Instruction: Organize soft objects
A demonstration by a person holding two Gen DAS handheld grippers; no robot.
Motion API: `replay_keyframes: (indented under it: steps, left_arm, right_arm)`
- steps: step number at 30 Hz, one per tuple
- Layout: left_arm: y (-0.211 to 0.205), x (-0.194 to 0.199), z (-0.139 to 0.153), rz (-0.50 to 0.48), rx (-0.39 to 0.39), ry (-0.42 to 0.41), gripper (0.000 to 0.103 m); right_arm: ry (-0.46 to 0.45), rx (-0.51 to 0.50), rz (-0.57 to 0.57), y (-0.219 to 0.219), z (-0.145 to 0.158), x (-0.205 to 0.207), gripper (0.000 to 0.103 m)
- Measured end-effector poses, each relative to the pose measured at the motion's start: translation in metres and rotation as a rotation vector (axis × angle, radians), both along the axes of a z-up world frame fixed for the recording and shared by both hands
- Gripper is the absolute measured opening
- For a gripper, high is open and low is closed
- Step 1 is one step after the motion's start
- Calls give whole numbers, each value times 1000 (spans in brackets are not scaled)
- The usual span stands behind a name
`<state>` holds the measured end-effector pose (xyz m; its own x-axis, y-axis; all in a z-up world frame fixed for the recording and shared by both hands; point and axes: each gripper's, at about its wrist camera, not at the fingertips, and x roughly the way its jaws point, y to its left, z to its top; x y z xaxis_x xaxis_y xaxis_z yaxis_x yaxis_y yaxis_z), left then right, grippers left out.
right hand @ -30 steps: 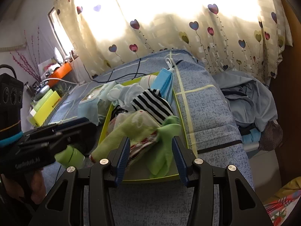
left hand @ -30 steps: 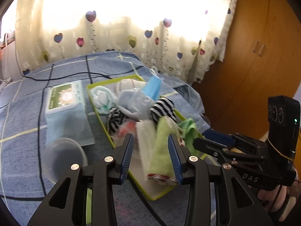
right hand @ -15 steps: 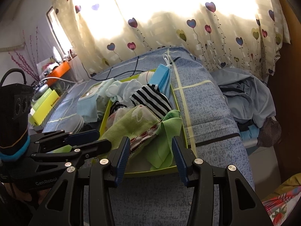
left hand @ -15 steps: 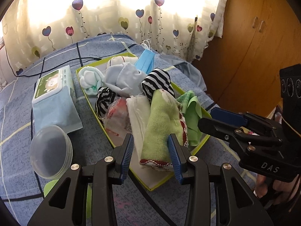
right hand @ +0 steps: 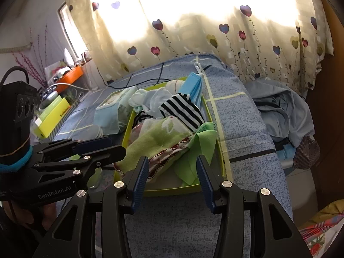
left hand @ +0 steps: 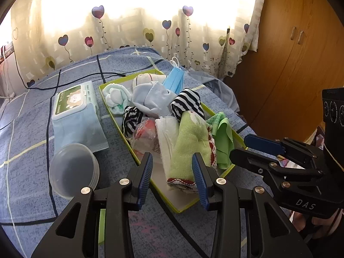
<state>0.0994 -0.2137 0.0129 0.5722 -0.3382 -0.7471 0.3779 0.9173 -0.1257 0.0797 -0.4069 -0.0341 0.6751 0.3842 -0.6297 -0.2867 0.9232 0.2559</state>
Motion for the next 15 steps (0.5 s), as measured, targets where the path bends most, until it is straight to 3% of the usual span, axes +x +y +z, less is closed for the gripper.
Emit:
replay_keyframes:
  steps: [6, 10, 15]
  left_arm:
    - [5, -13, 6, -3, -1, -34, 39]
    - [11, -22, 9, 5, 0, -46, 39]
    - [18, -31, 13, 19, 4, -55, 39]
  right_arm:
    - [-2, -40, -13, 8, 3, -7, 45]
    - [-15, -74, -19, 16, 6, -16, 56]
    - [-24, -116, -14, 28, 10, -26, 57]
